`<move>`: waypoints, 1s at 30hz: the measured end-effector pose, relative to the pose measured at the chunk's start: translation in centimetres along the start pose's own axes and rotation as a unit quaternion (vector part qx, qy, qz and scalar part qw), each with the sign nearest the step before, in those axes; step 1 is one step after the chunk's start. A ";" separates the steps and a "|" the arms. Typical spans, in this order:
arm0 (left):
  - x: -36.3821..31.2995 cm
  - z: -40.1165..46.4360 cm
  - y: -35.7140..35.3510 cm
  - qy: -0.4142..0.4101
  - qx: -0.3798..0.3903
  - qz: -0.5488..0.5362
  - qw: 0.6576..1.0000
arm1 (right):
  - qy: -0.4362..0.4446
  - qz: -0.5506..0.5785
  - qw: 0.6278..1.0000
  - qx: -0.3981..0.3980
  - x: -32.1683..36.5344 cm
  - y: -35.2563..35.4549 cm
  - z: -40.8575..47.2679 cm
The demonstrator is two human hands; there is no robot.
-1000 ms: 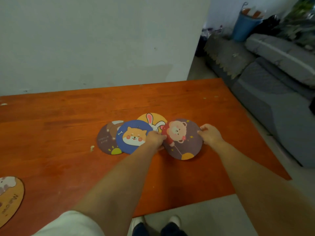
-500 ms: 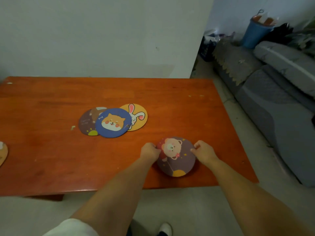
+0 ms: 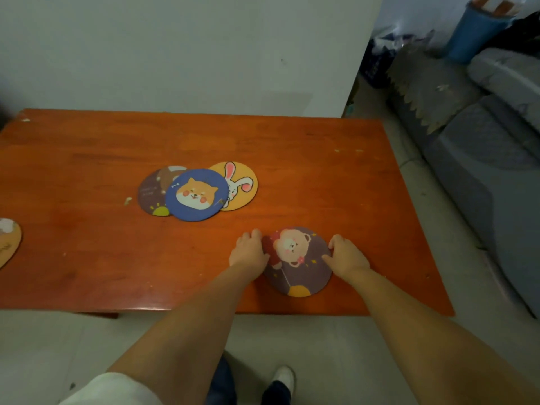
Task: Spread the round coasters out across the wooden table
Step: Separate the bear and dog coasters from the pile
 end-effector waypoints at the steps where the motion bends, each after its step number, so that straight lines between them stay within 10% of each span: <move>1: 0.2 0.1 0.3 -0.003 0.009 0.009 1.000 | -0.005 -0.015 1.000 0.015 0.3 0.3 0.3; 17: 12.7 12.4 14.9 0.078 -0.007 -0.087 0.993 | 0.063 0.048 0.997 -0.017 20.4 0.1 11.3; 30: 14.8 18.2 15.5 0.136 -0.009 -0.174 0.975 | -0.069 0.140 0.987 -0.032 22.9 -3.7 17.0</move>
Point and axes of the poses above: each hand's wrist, its own z-axis towards the middle knuckle, its own y-axis out of the back of the hand, x = y × z, the point moved 8 cm from there along z, towards the middle knuckle, and after that the axes turned 12 degrees about y, right-handed, at the moved point
